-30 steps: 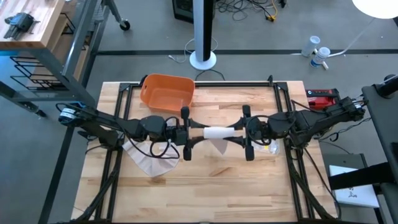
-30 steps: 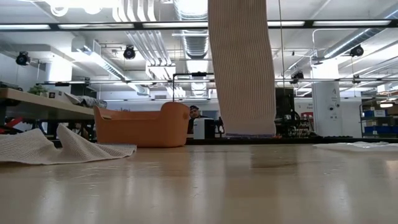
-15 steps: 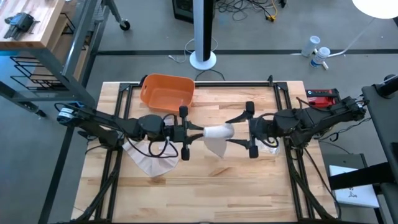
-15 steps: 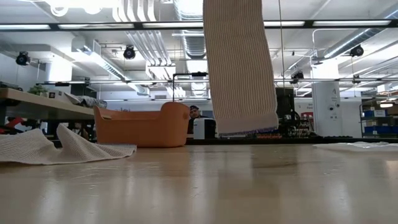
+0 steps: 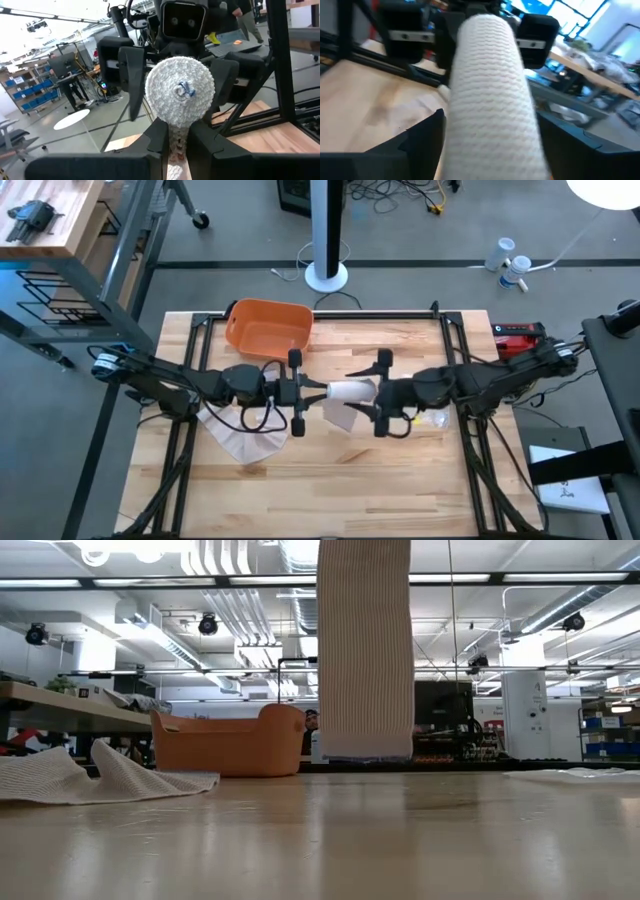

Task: Roll bandage
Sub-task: Roll the right white bandage

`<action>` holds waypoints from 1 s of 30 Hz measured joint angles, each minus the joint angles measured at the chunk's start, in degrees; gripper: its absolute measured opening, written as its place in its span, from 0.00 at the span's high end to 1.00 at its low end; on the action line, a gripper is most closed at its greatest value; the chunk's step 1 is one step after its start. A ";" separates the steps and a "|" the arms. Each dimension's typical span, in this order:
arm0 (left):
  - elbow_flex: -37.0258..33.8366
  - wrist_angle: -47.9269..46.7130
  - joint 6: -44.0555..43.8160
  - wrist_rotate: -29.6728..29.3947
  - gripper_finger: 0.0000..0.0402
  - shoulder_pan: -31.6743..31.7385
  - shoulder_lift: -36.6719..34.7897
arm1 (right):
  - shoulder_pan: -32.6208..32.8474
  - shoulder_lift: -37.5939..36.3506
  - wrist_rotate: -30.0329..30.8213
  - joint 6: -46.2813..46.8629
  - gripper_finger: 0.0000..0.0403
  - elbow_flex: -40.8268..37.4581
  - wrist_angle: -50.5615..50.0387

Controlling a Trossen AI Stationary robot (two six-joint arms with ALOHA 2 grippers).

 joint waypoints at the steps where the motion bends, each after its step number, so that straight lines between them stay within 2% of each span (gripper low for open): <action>1: 0.00 -0.20 -0.09 -0.04 0.90 0.00 0.00 | 0.00 0.38 0.34 -0.18 0.32 0.39 0.01; 9: 0.00 -2.46 -0.10 -1.13 0.90 0.01 -0.49 | 0.28 0.22 0.09 0.31 0.53 1.07 -0.90; 16: 0.11 -7.03 2.05 -2.49 0.90 -0.04 -1.71 | 0.24 -0.65 -2.43 5.38 0.73 1.03 -2.47; 23: 0.02 -12.55 1.87 -3.08 0.77 0.00 -2.84 | 0.24 -3.47 -3.03 14.45 0.73 1.05 -6.74; 30: 0.02 -6.12 -1.10 1.71 0.57 0.07 0.55 | 0.24 -4.02 -8.07 18.80 0.74 1.04 -7.77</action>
